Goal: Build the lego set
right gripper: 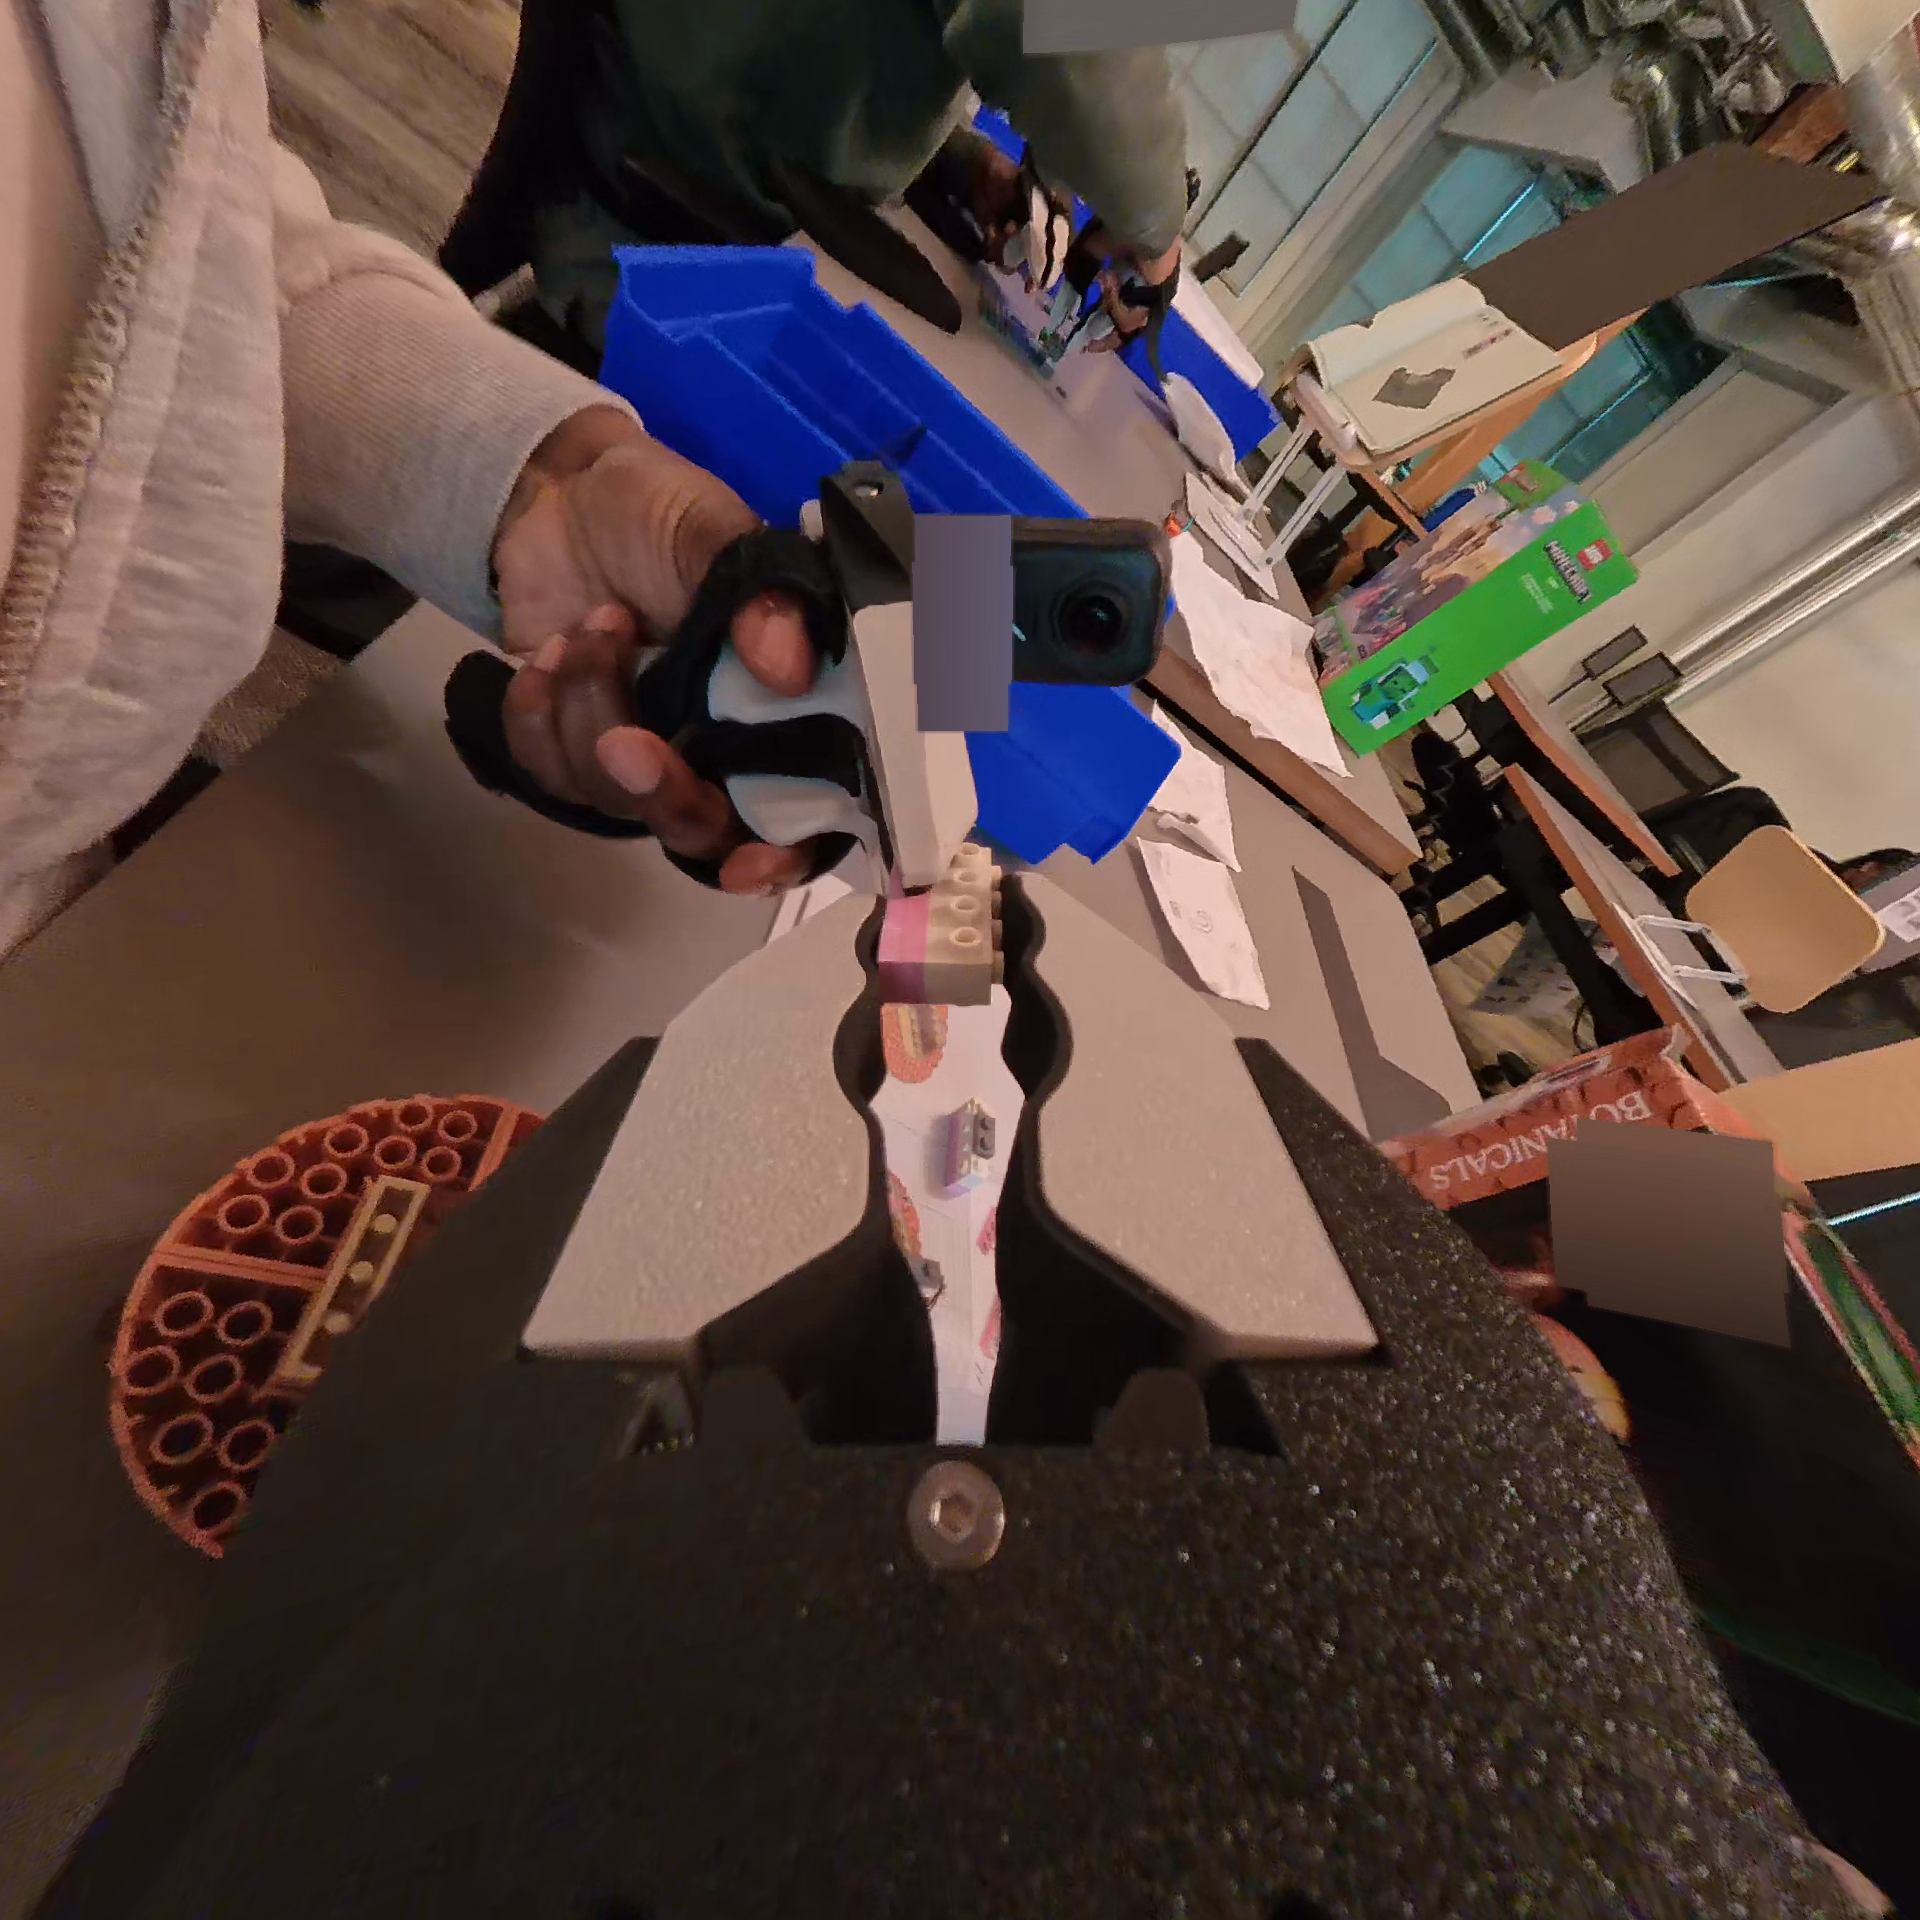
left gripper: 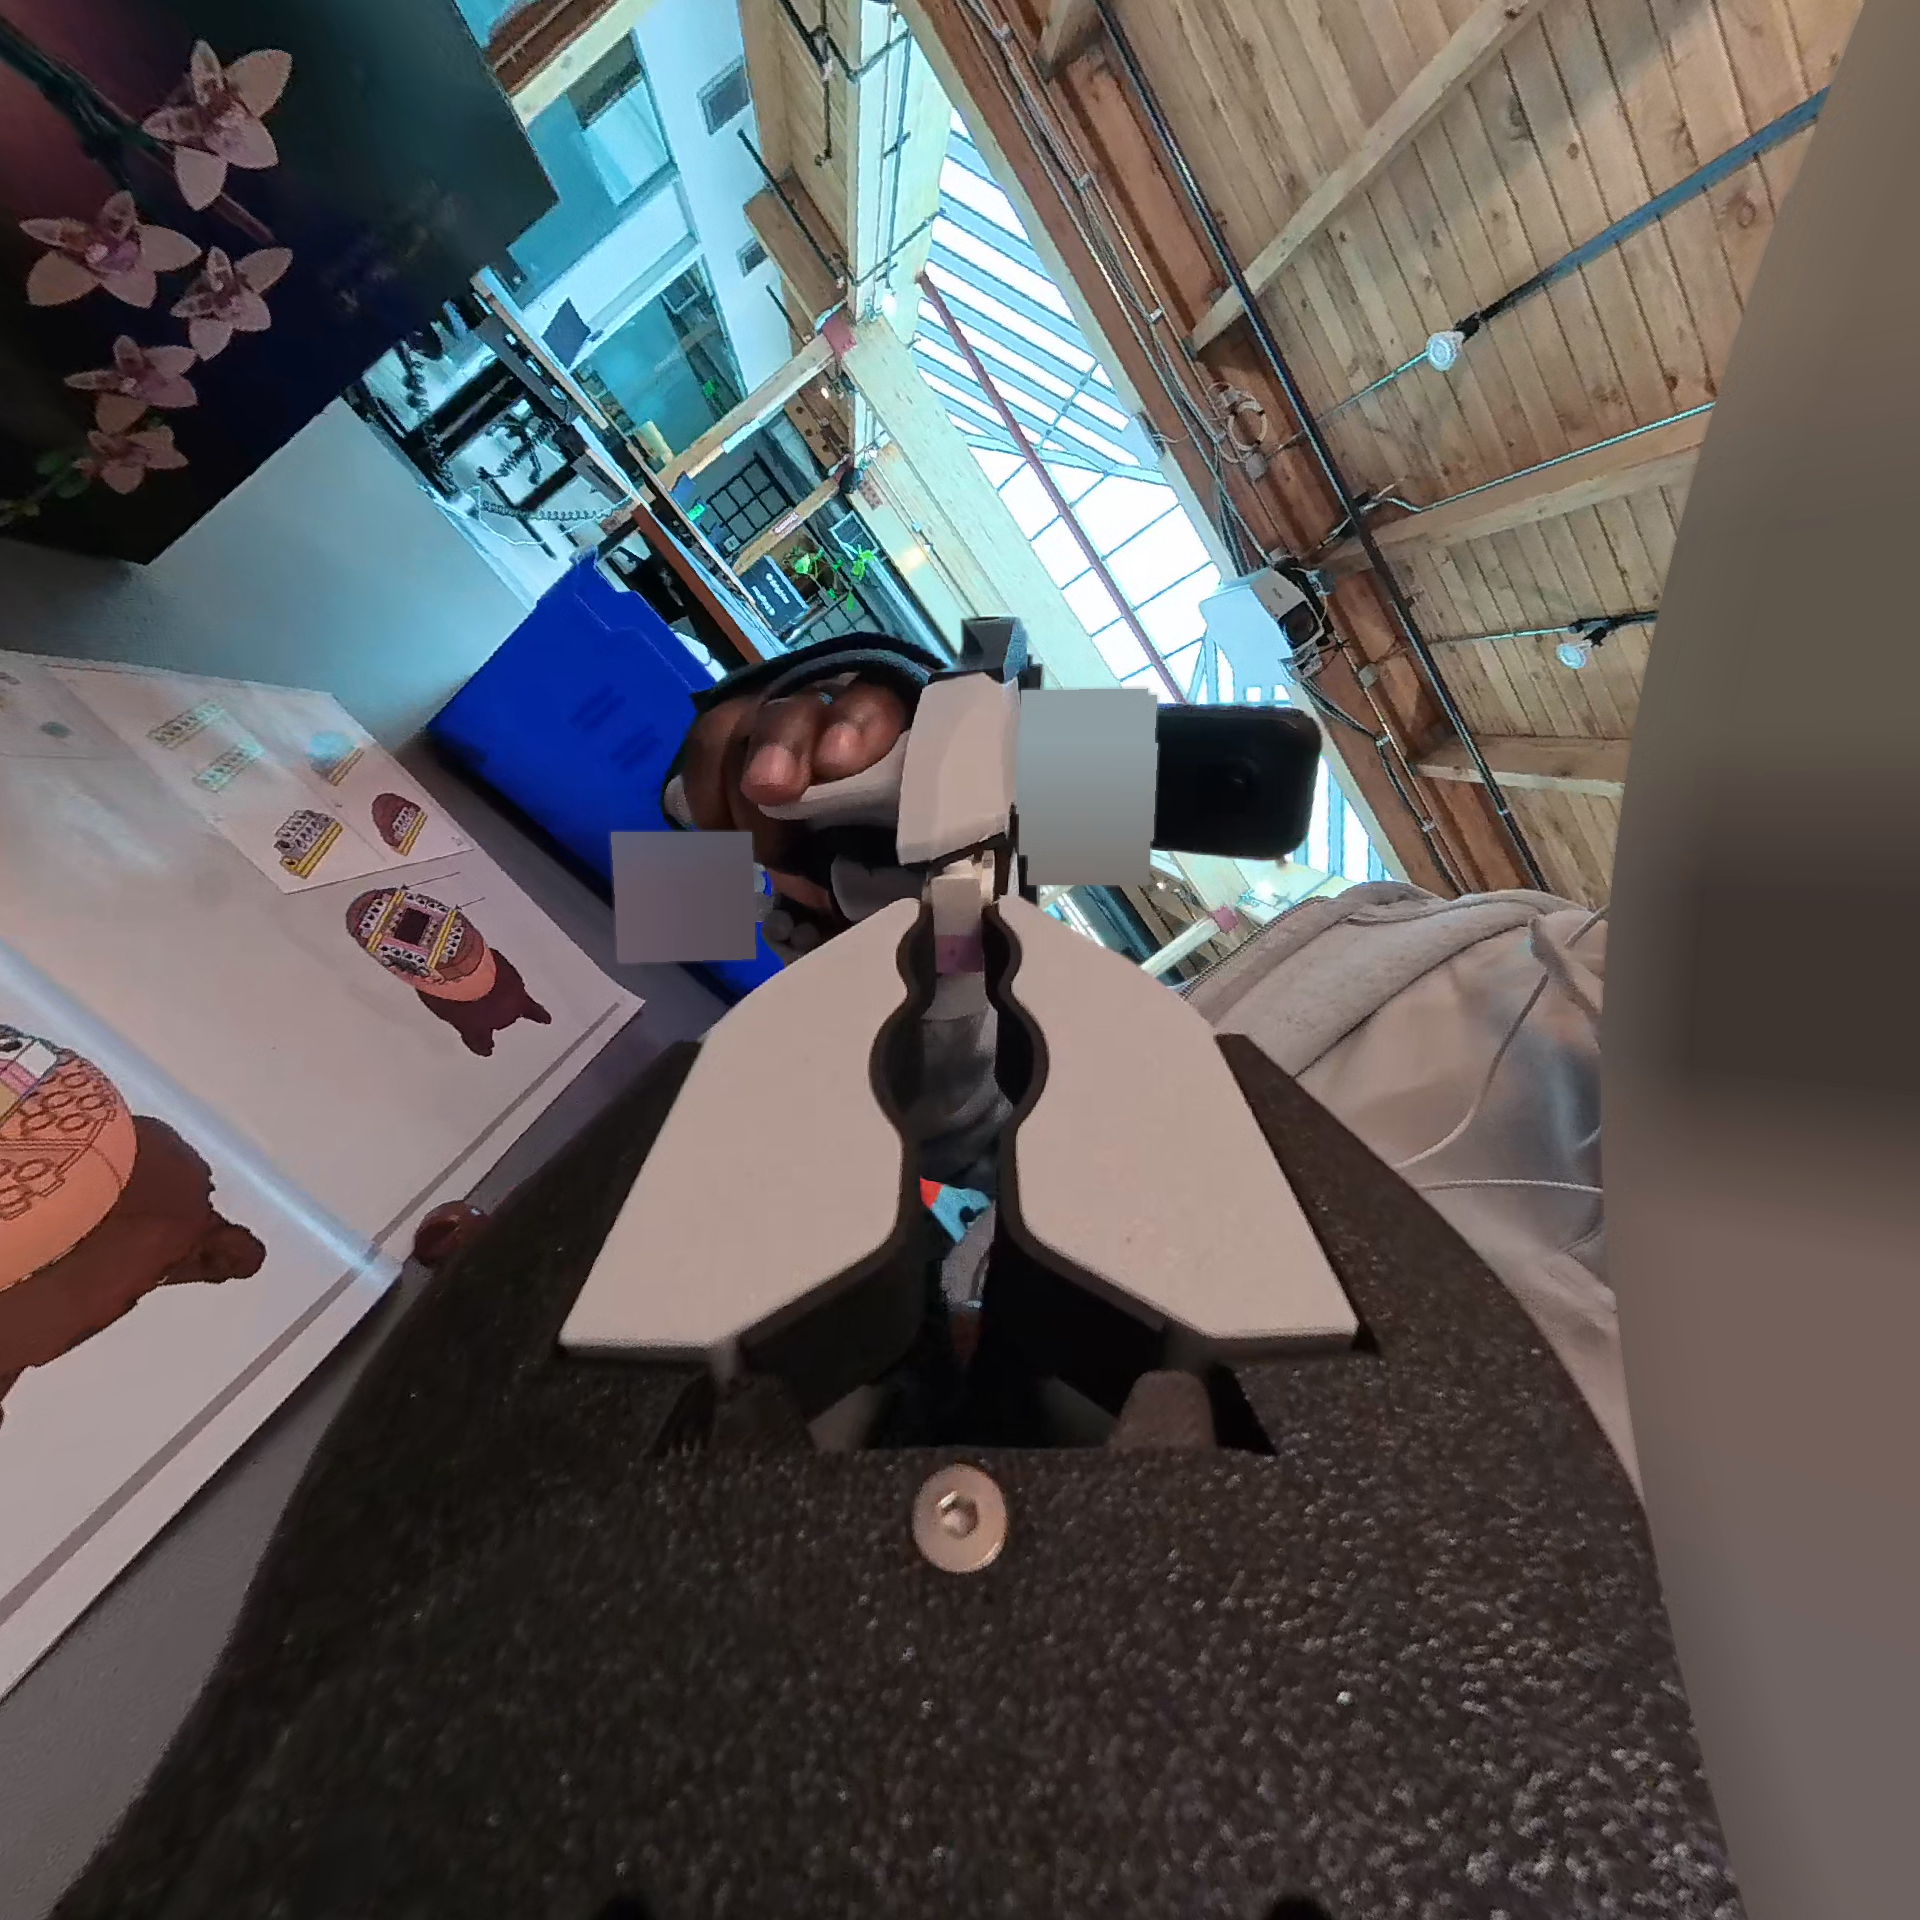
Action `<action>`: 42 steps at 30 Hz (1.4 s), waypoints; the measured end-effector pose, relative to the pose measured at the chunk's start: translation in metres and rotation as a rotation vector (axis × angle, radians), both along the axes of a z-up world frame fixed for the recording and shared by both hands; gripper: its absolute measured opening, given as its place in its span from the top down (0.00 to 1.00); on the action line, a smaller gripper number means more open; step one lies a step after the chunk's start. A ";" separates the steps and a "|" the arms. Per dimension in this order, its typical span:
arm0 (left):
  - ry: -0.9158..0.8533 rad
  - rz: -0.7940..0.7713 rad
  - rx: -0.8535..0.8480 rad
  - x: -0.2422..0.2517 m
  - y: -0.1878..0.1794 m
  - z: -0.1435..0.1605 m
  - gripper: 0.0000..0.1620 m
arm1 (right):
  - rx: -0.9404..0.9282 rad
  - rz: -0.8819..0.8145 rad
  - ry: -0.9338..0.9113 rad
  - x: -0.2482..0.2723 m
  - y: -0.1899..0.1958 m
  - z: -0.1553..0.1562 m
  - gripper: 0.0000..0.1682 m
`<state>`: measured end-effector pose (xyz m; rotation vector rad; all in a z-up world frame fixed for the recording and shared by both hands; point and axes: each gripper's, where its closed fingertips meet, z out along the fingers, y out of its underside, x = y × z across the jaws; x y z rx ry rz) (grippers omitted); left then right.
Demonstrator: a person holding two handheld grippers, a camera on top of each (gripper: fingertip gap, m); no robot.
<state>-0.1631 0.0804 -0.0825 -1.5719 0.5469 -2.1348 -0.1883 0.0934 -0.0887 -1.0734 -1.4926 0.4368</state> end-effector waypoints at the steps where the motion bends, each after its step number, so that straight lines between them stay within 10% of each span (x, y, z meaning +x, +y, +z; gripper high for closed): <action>1: -0.011 -0.007 0.004 0.000 -0.002 0.001 0.95 | -0.018 0.008 0.032 -0.001 -0.002 0.002 0.89; 10: 0.074 -0.084 0.075 0.007 -0.015 -0.011 0.72 | 0.007 -0.009 0.084 0.002 -0.009 -0.004 0.89; 22: 0.025 -0.066 0.155 0.007 -0.022 -0.011 0.93 | 0.011 0.029 0.058 -0.007 -0.016 -0.012 0.88; 31: 0.185 0.314 0.476 -0.030 0.027 -0.035 0.93 | -0.204 -0.134 0.116 0.029 0.019 -0.016 0.84; 42: 0.129 0.327 0.578 -0.044 0.031 -0.043 0.93 | -0.566 -0.320 -0.235 0.033 0.060 -0.102 0.92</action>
